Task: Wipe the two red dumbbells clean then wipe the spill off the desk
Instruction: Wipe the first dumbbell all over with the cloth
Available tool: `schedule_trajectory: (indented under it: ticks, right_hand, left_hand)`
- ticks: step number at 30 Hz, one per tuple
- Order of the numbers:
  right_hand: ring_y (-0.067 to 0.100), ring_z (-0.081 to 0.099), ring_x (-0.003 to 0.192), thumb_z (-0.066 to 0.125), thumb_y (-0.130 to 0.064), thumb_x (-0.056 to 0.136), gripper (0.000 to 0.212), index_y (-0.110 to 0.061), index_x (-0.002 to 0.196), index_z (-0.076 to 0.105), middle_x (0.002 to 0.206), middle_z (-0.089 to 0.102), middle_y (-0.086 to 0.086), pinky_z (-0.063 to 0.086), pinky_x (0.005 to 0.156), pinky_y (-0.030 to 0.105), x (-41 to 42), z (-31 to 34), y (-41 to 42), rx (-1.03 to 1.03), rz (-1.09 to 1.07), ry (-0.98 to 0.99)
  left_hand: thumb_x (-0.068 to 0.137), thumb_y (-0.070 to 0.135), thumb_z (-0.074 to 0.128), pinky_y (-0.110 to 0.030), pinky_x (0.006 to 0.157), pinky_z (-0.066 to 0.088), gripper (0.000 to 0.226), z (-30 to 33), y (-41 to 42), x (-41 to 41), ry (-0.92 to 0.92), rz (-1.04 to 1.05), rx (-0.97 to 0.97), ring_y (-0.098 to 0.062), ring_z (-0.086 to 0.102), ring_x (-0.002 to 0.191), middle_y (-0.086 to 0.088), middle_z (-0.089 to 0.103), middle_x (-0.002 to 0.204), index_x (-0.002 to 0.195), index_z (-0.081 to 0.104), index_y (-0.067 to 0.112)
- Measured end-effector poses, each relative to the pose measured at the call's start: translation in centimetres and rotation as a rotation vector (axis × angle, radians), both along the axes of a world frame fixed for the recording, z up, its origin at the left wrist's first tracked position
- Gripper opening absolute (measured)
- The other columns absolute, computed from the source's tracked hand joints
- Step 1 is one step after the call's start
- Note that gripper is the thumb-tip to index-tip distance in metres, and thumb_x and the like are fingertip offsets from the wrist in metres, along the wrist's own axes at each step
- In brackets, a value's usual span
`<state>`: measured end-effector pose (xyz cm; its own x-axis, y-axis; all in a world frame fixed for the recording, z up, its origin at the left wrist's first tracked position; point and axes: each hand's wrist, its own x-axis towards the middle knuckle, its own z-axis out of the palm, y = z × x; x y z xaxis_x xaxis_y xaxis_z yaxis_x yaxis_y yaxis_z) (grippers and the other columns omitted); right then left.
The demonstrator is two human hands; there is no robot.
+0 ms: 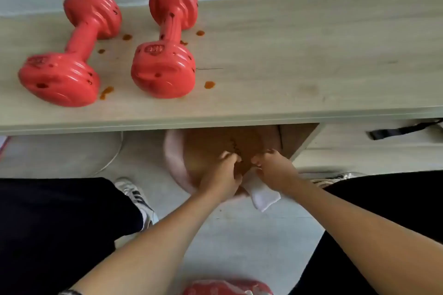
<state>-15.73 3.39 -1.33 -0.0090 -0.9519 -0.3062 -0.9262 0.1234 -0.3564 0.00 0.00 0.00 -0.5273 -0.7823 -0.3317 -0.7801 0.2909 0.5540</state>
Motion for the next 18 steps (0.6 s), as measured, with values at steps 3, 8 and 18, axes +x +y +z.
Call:
schedule_trajectory:
  ticks: [3,8,18]
  right_hand:
    - [0.021,0.043,0.122,0.045,-0.014,0.094,0.030,-0.016,0.122,0.055,0.128,0.053,0.005,0.032,0.102,0.028,0.2,-2.8,-0.4,0.165,0.044,0.128]
    - [0.027,0.034,0.129,0.052,-0.037,0.092,0.045,-0.016,0.131,0.046,0.136,0.046,0.005,0.030,0.106,0.035,-0.1,-6.4,0.0,0.274,0.001,0.258]
    - [0.020,0.057,0.101,0.059,-0.001,0.084,0.041,-0.004,0.122,0.048,0.110,0.056,0.005,0.048,0.084,0.026,1.4,-6.8,-1.0,0.318,-0.154,-0.152]
  left_hand:
    - [0.091,0.022,0.053,-0.034,0.091,0.046,0.035,-2.0,-0.2,-0.3,-0.098,0.003,0.027,-0.019,0.054,0.113,0.004,0.044,0.134,0.126,0.049,0.019]
    - [0.091,0.023,0.055,-0.031,0.095,0.045,0.040,-4.9,0.1,1.2,-0.185,0.011,0.088,-0.018,0.050,0.118,0.001,0.040,0.137,0.130,0.045,0.018]
    - [0.094,0.028,0.052,-0.032,0.101,0.042,0.049,-5.5,1.2,2.7,-0.206,0.151,0.316,-0.022,0.050,0.123,-0.008,0.044,0.140,0.138,0.038,0.010]
